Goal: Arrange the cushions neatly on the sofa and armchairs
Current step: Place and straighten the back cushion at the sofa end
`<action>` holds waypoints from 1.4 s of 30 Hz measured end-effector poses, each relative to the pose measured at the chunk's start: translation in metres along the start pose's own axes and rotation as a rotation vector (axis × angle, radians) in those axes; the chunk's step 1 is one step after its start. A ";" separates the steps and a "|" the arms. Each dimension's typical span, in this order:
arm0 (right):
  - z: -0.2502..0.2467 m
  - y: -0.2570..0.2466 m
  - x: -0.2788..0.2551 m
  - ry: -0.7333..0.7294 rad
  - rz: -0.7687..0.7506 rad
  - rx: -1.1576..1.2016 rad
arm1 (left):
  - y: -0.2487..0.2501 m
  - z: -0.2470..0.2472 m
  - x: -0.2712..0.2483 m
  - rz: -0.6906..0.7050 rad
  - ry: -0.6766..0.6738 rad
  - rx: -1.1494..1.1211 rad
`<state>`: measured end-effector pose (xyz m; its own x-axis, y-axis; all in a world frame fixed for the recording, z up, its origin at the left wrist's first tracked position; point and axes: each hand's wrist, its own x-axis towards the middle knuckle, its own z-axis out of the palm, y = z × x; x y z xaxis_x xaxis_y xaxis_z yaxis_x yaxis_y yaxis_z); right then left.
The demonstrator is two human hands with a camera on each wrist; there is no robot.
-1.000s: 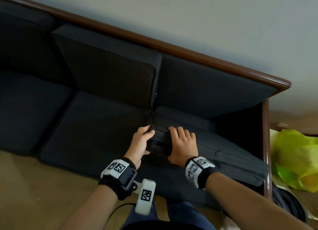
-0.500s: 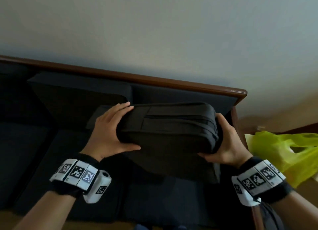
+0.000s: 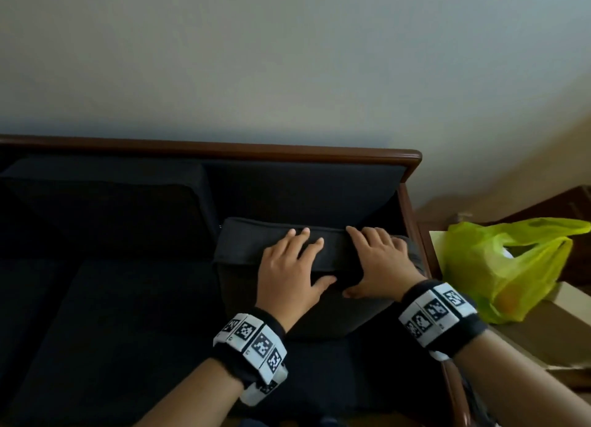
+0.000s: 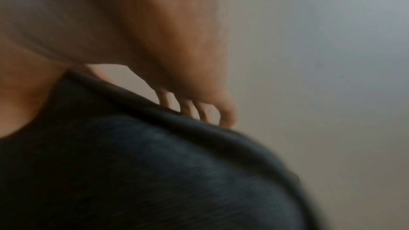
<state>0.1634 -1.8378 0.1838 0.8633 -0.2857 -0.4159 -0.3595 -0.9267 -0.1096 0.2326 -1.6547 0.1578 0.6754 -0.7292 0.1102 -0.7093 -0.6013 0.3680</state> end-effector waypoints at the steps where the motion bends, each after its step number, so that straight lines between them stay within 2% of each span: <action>1: 0.004 -0.008 0.002 0.030 -0.010 -0.004 | 0.001 -0.001 0.003 0.003 0.005 0.003; 5: 0.022 -0.011 0.001 0.215 -0.052 0.064 | -0.038 -0.023 0.005 -0.018 -0.015 0.010; 8: 0.034 -0.004 -0.009 0.293 -0.078 0.074 | -0.087 -0.043 -0.010 -0.119 -0.033 0.003; 10: 0.038 0.008 -0.017 0.329 -0.075 0.095 | -0.109 -0.047 -0.021 -0.217 -0.086 -0.203; 12: 0.039 0.023 -0.025 0.327 -0.057 0.128 | -0.114 -0.045 -0.026 -0.289 -0.184 -0.569; 13: 0.039 0.031 -0.028 0.325 -0.041 0.145 | -0.109 -0.040 -0.027 -0.299 -0.232 -0.719; 15: 0.038 0.048 -0.035 0.320 0.006 0.184 | -0.092 -0.027 -0.025 -0.287 -0.270 -0.850; 17: 0.035 0.059 -0.040 0.300 0.071 0.207 | -0.073 -0.014 -0.018 -0.251 -0.238 -0.829; 19: 0.030 0.059 -0.042 0.269 0.068 0.223 | -0.055 -0.009 -0.011 -0.172 -0.237 -0.737; 23: 0.017 0.026 -0.045 0.312 -0.126 0.241 | -0.026 -0.007 0.000 0.068 -0.376 -0.587; 25: 0.011 0.017 -0.047 0.322 -0.167 0.270 | -0.029 0.005 0.004 0.105 -0.394 -0.550; 28: 0.014 0.022 -0.052 0.349 -0.169 0.331 | -0.044 0.026 0.004 0.064 -0.436 -0.451; 32: 0.017 0.024 -0.055 0.424 -0.160 0.405 | -0.043 0.032 0.005 0.075 -0.366 -0.360; 36: -0.004 0.032 -0.066 0.518 -0.204 0.517 | -0.027 0.002 0.014 0.152 -0.280 -0.354; 39: -0.012 0.042 -0.076 0.599 -0.255 0.653 | -0.013 -0.024 0.012 0.204 -0.162 -0.298; 42: 0.004 0.051 -0.074 0.551 -0.253 0.848 | -0.005 -0.037 0.012 0.221 -0.078 -0.195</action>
<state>0.0797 -1.8625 0.2058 0.9135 -0.3765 0.1539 -0.0922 -0.5602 -0.8232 0.2521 -1.6487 0.1911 0.4859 -0.8628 0.1395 -0.7803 -0.3563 0.5140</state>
